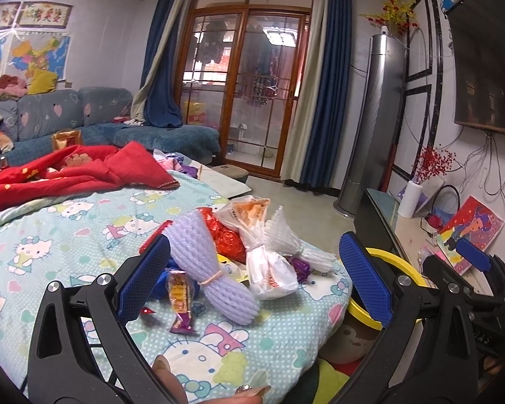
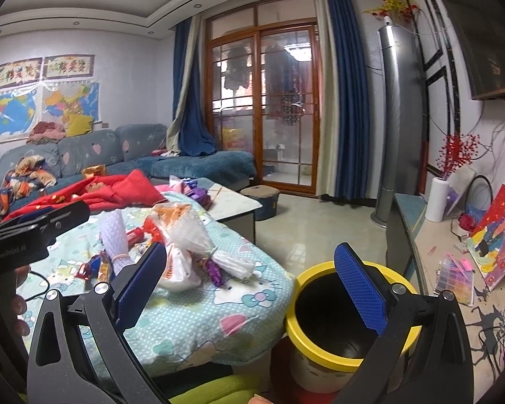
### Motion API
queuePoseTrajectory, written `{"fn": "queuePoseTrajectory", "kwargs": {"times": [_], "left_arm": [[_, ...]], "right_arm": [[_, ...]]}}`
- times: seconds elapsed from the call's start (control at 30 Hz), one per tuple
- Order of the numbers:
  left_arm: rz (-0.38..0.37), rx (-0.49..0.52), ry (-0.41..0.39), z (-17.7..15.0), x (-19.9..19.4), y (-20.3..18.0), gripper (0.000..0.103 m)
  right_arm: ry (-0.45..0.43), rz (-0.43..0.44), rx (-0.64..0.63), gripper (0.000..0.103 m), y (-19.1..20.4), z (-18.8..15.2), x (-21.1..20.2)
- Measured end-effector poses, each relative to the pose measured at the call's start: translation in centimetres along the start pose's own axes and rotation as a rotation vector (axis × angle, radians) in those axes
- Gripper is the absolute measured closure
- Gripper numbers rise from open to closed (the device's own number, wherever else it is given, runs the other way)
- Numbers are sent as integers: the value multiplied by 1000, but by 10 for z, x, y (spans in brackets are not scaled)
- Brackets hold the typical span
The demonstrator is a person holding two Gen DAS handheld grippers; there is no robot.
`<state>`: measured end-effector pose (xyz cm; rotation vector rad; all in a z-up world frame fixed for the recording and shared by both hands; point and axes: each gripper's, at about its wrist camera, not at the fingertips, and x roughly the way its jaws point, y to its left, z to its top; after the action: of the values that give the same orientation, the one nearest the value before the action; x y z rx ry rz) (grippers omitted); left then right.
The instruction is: Collect trash
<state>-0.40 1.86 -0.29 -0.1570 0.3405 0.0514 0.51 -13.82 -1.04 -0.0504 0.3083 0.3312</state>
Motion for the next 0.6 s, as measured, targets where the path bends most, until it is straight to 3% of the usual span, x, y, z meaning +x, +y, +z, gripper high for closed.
{"fn": "queuePoseTrajectory", "kwargs": {"times": [0.33, 0.6], "left_arm": [[51, -51, 3, 6, 2, 27, 11], [93, -93, 48, 9, 13, 53, 11]], "right_arm": [[78, 116, -53, 6, 28, -1, 25], [111, 137, -70, 6, 30, 2, 47]]}}
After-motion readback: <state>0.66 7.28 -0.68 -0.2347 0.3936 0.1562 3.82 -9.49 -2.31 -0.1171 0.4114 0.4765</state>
